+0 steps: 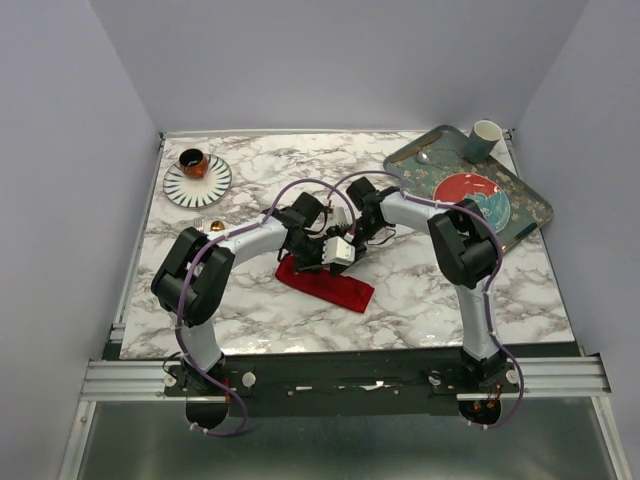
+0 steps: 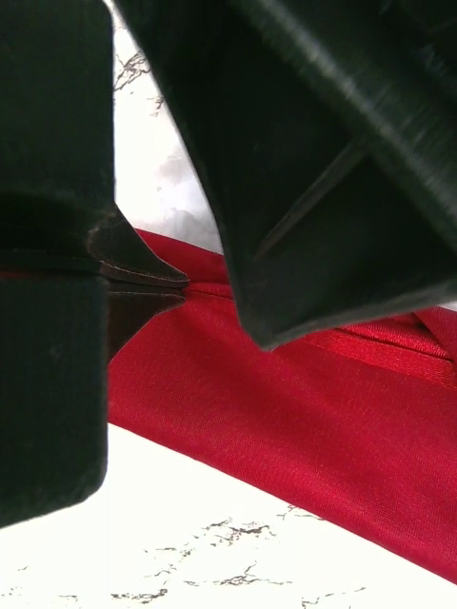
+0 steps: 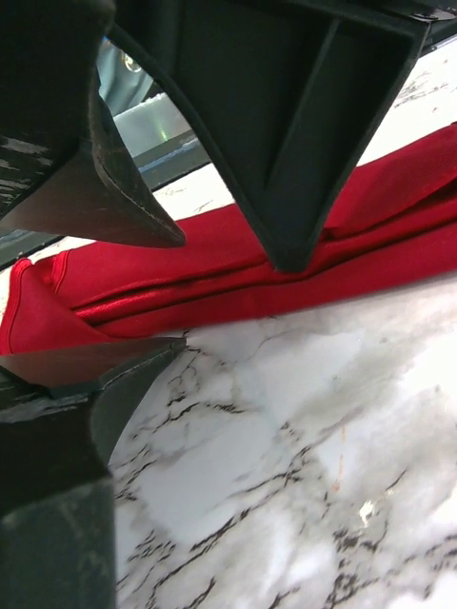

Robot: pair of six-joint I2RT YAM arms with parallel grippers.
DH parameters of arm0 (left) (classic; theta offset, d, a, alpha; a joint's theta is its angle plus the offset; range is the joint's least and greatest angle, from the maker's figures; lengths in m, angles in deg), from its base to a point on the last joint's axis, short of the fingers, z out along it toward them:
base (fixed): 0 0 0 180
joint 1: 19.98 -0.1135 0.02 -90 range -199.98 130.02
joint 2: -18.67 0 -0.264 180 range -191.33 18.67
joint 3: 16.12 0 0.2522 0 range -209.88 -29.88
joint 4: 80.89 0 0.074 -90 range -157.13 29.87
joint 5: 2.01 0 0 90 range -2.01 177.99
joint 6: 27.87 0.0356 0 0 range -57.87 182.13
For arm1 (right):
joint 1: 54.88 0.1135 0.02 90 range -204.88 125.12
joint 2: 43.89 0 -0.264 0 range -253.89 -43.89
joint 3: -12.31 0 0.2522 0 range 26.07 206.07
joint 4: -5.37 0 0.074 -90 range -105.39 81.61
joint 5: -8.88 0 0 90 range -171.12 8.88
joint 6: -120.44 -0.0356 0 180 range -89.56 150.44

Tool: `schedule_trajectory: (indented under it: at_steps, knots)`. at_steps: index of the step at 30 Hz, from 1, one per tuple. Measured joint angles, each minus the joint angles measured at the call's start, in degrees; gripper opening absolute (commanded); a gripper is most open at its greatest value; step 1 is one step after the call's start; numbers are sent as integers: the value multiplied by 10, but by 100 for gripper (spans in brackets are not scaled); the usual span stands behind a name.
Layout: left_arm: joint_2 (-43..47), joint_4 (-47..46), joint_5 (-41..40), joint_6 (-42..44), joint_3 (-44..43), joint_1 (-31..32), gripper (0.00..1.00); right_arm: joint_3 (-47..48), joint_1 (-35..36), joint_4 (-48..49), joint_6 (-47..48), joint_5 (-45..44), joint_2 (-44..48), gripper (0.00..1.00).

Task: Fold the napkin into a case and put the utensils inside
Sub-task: Pick up the smaller rectangle-folded napkin from the center of the board, then turn over the smaller rectangle-folded napkin at the center of the board.

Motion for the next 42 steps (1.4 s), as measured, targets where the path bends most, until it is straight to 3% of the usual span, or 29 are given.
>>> schedule_trajectory:
  at_steps: [4,10,14,16,20,23,27,35,37,38,40,42]
  knots:
    - [0,-1,-1,-1,0,0,0,8,4,-2,0,1,-7,45]
    - [0,-4,-1,-3,0,0,0,15,4,-4,0,3,-21,23]
    - [0,-6,-1,-7,0,0,0,15,4,-4,-2,4,-26,1]
    - [0,-8,-1,-9,0,0,2,15,4,-4,0,3,-28,1]
    - [0,-13,-3,-24,0,0,37,15,4,-5,-1,2,-28,1]
    - [0,-17,-3,-48,0,-5,53,15,4,-5,-2,-1,-27,1]
    - [22,-14,31,-114,-5,-50,58,5,4,-4,-1,-20,-13,1]
    - [91,-30,116,-289,-67,-213,63,3,4,-4,28,-102,41,1]
    - [99,-28,121,-311,-66,-237,78,3,4,-4,45,-135,49,1]
    - [99,-28,121,-316,-65,-242,90,3,4,-4,52,-149,52,1]
    - [105,-26,122,-329,-53,-252,99,5,4,-5,65,-169,54,1]
    - [111,-25,123,-341,-38,-261,99,13,4,-5,83,-201,55,1]
